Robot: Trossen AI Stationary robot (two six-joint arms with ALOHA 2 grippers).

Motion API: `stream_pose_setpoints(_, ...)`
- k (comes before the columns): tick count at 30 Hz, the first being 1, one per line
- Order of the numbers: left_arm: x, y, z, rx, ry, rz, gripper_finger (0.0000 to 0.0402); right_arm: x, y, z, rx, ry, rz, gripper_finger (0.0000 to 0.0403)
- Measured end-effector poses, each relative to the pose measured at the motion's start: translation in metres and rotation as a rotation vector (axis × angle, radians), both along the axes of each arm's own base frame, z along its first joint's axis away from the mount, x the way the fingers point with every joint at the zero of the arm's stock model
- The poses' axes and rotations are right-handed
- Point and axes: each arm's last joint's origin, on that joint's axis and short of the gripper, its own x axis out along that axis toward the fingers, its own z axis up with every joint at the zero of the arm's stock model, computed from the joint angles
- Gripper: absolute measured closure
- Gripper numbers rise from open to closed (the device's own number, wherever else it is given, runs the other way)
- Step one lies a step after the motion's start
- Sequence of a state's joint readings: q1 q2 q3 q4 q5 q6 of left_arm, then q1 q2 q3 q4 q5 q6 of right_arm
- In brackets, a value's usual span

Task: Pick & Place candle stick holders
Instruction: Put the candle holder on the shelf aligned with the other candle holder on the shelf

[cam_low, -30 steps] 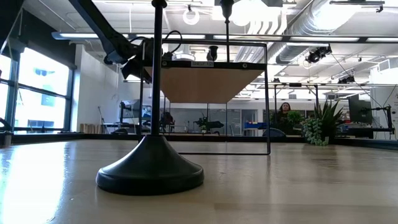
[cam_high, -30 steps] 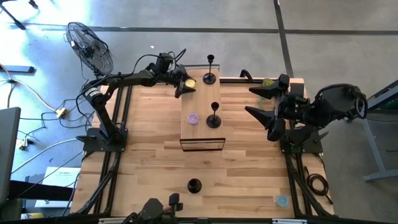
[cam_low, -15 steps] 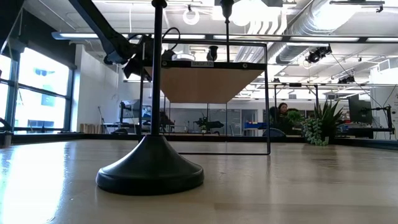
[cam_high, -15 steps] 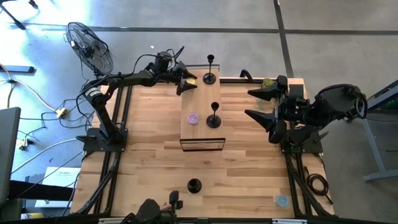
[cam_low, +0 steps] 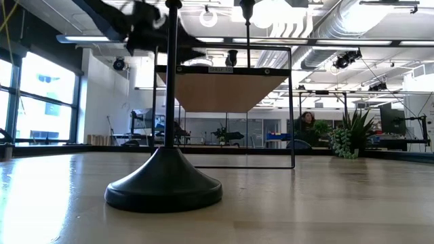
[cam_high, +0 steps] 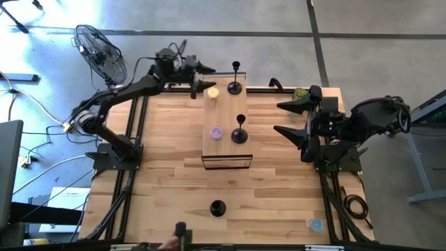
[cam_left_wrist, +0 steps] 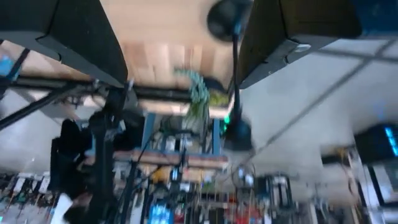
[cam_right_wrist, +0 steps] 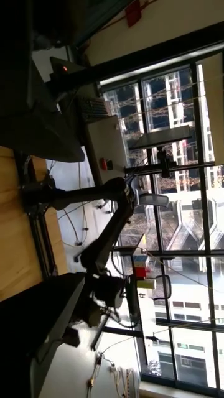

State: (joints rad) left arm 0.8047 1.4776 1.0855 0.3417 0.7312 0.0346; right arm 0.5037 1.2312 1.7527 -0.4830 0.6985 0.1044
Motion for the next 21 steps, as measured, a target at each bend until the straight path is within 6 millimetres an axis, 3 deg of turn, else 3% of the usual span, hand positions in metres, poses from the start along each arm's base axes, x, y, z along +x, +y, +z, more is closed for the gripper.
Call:
stream_pose_setpoints(9, -0.041, -0.046, 0.066, -0.033, -0.159, -0.112, 0.0104, 0.0, 0.0, -0.003, -0.076, 0.044, -0.013, 0.01)
stream_pose_setpoints(14, -0.061, -0.074, 0.088, -0.117, -0.183, -0.203, 0.0104, 0.0, 0.0, -0.009, -0.108, 0.1, -0.012, 0.01)
stream_pose_setpoints(21, -0.082, -0.133, 0.109, -0.134, -0.209, -0.276, 0.0104, -0.001, 0.0, -0.016, -0.145, 0.167, 0.017, 0.01)
